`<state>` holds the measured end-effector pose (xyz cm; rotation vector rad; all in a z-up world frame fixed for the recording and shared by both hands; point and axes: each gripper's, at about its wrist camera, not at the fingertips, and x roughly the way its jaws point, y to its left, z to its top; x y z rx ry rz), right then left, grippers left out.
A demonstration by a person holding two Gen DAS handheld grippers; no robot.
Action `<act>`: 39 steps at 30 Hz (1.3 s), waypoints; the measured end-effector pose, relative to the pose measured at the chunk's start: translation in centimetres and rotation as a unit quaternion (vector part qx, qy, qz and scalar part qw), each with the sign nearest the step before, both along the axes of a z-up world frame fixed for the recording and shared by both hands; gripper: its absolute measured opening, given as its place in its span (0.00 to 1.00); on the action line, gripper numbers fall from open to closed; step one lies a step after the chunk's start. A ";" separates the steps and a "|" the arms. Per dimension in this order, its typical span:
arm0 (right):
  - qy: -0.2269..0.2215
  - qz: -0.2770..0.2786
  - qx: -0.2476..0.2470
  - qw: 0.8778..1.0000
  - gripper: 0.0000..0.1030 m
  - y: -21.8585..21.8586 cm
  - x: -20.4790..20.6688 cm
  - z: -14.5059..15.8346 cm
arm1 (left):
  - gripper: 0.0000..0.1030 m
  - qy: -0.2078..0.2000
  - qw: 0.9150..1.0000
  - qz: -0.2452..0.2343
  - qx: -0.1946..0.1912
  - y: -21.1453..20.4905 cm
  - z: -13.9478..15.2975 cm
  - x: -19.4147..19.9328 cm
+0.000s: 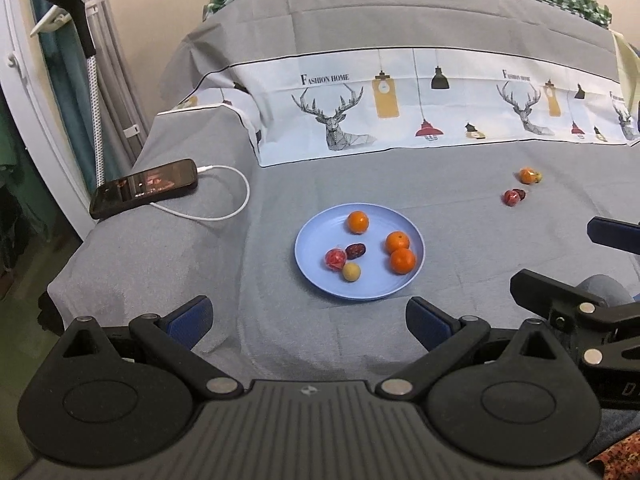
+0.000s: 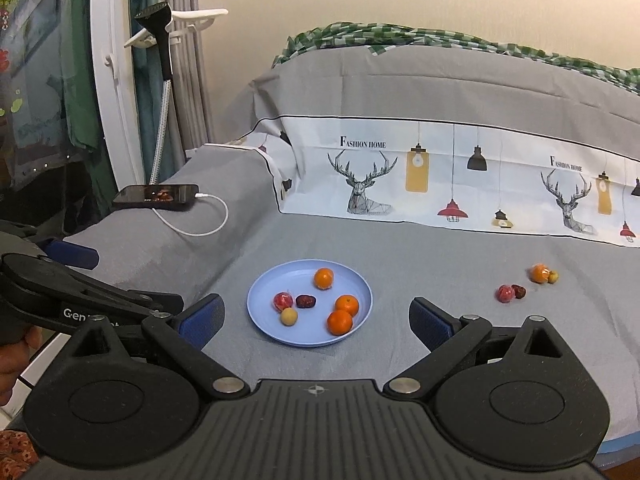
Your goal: Organize fruits
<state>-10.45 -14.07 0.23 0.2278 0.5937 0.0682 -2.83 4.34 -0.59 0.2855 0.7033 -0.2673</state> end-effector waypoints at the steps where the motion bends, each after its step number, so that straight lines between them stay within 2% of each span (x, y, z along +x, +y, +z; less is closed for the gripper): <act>1: -0.001 -0.001 0.001 1.000 0.96 -0.1 -0.1 0.0 | 1.00 -0.002 1.000 -0.001 0.000 0.0 0.1 -0.1; 11: -0.004 -0.002 0.009 1.000 0.96 -0.1 -0.3 -0.1 | 1.00 -0.001 1.000 -0.005 0.013 -0.6 0.0 -0.1; 17: 0.000 -0.003 0.026 1.000 0.96 -0.9 0.0 -1.0 | 1.00 0.009 0.999 -0.020 0.040 -2.1 -0.8 0.7; 22: 0.015 -0.050 0.067 0.996 0.96 -3.4 0.7 -2.5 | 1.00 0.016 0.998 -0.041 0.049 -5.1 -1.5 2.6; 26: 0.025 -0.115 0.084 0.990 0.96 -7.0 1.0 -3.9 | 1.00 0.026 0.996 -0.074 0.034 -9.2 -2.2 4.6; 29: 0.034 -0.164 0.079 0.983 0.96 -10.6 1.0 -5.1 | 1.00 0.035 0.992 -0.115 0.025 -13.6 -3.2 6.3; 34: 0.064 -0.240 0.063 0.967 0.97 -17.3 1.5 -8.2 | 1.00 0.034 0.978 -0.205 0.027 -22.2 -6.2 9.2; 37: 0.090 -0.263 0.070 0.958 0.97 -21.3 2.7 -10.7 | 1.00 0.019 0.968 -0.248 0.037 -27.7 -8.8 11.2; 39: 0.108 -0.276 0.081 0.952 0.97 -23.9 4.2 -12.7 | 1.00 0.022 0.959 -0.279 0.045 -31.3 -11.3 13.2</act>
